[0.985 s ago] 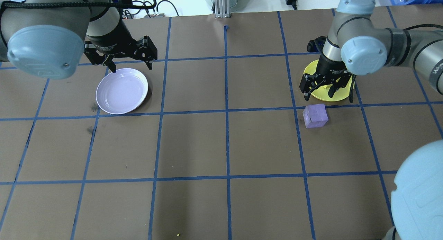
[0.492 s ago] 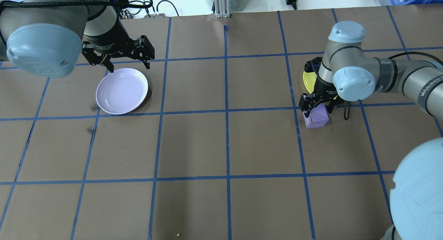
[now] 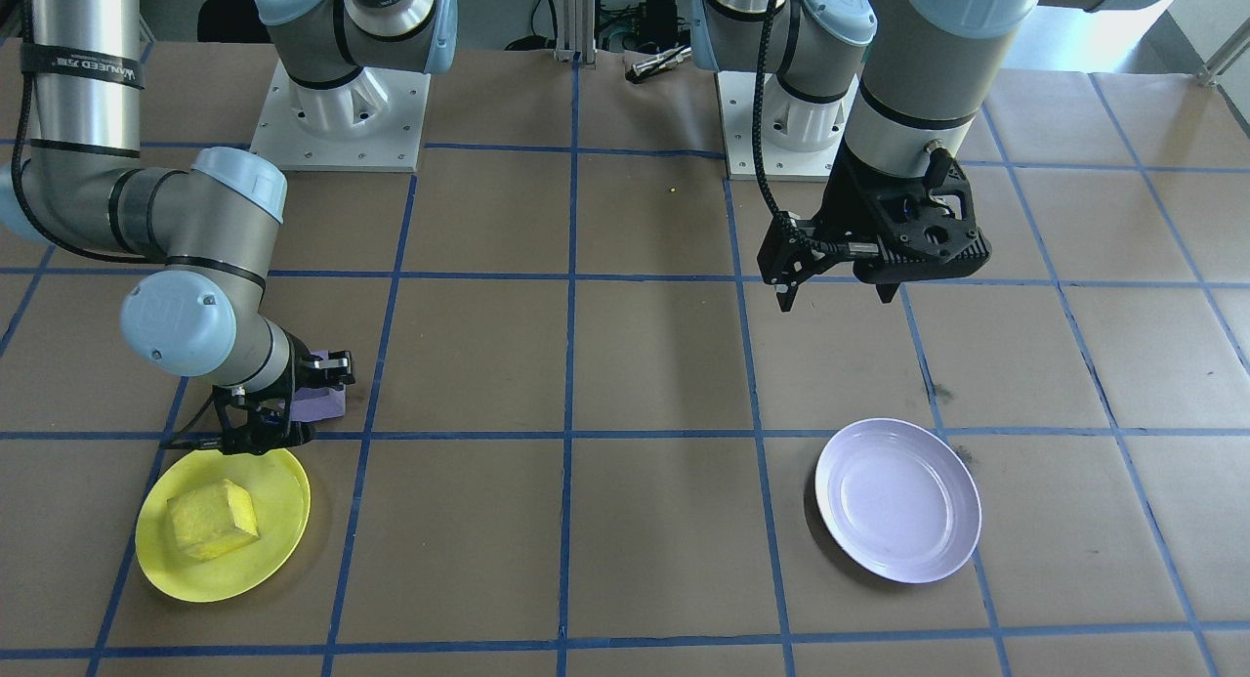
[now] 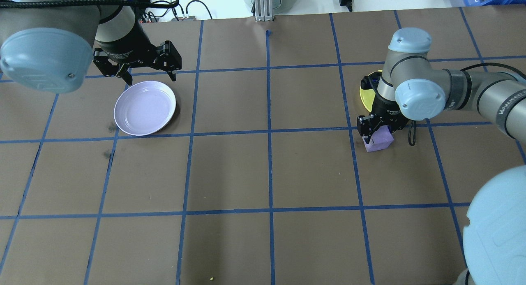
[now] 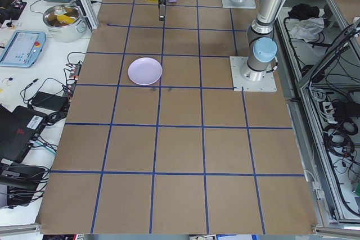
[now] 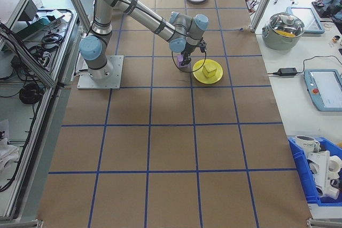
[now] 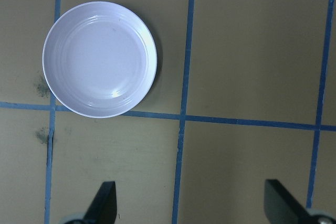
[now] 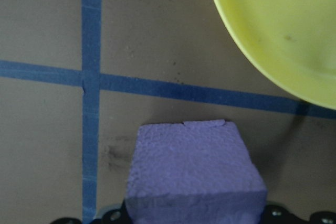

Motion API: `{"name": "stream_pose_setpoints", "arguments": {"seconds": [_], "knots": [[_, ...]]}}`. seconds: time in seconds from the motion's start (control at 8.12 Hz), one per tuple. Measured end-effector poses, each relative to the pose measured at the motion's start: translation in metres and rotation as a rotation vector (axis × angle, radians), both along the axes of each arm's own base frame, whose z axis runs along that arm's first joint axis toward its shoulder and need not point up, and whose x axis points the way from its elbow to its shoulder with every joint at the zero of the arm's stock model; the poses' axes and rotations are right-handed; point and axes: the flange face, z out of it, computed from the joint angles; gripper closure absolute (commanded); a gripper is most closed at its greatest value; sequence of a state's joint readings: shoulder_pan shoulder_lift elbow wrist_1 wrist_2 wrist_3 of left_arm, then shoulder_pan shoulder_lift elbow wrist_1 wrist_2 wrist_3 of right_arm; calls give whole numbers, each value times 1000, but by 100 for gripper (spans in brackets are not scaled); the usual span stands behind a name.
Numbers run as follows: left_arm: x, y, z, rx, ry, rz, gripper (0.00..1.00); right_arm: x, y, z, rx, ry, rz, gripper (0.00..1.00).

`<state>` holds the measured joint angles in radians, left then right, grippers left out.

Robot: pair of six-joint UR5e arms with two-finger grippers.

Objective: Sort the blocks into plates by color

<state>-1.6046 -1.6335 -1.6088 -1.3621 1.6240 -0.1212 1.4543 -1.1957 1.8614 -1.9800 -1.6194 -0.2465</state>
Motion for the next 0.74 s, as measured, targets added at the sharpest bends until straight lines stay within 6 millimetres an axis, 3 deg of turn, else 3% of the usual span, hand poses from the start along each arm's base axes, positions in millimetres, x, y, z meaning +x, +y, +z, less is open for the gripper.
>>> {"name": "stream_pose_setpoints", "arguments": {"seconds": [0.12, 0.25, 0.62, 0.74], "knots": [[0, 2, 1, 3, 0, 0, 0, 9, -2, 14, -2, -23, -35, 59], [0, 3, 3, 3, 0, 0, 0, 34, -4, 30, -14, -45, -96, 49], [0, 3, 2, 8, 1, -1, 0, 168, 5, 67, -65, -75, -219, 48], [0, 4, 3, 8, 1, -1, 0, 218, 12, 73, -69, -92, -230, 36]]}}
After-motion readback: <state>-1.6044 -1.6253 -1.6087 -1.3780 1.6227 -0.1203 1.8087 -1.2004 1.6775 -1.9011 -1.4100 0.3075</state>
